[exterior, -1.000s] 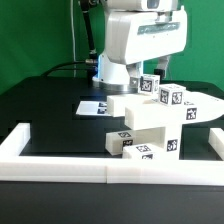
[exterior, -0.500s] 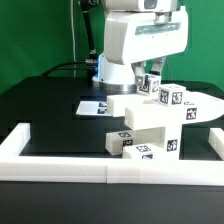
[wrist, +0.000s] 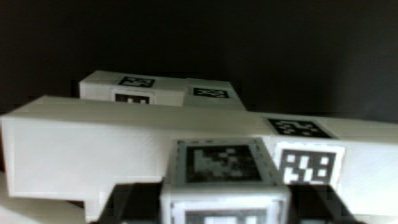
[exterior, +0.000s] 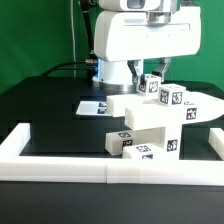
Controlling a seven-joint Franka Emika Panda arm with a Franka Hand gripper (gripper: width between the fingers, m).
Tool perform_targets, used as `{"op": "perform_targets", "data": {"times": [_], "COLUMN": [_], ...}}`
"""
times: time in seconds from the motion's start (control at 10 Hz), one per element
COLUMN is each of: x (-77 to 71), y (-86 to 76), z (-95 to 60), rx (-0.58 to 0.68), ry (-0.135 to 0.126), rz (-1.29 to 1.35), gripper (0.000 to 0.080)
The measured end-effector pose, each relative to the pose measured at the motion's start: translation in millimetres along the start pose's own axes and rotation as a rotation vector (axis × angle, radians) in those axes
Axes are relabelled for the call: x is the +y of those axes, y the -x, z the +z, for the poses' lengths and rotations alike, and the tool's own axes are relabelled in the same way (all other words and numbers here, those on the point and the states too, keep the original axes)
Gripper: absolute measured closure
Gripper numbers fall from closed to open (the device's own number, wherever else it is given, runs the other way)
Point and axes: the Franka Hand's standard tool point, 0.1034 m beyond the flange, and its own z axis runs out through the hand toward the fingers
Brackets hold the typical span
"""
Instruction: Assemble chair
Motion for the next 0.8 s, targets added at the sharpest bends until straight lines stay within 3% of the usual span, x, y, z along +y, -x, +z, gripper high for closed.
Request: {"op": "perform_targets", "data": {"times": [0.8], "x": [-1.1], "y": [-0.4], "z": [0.3], "rx": [0.0], "ry": [-0.001], "rz": [0.551], "gripper": [0.0512]}}
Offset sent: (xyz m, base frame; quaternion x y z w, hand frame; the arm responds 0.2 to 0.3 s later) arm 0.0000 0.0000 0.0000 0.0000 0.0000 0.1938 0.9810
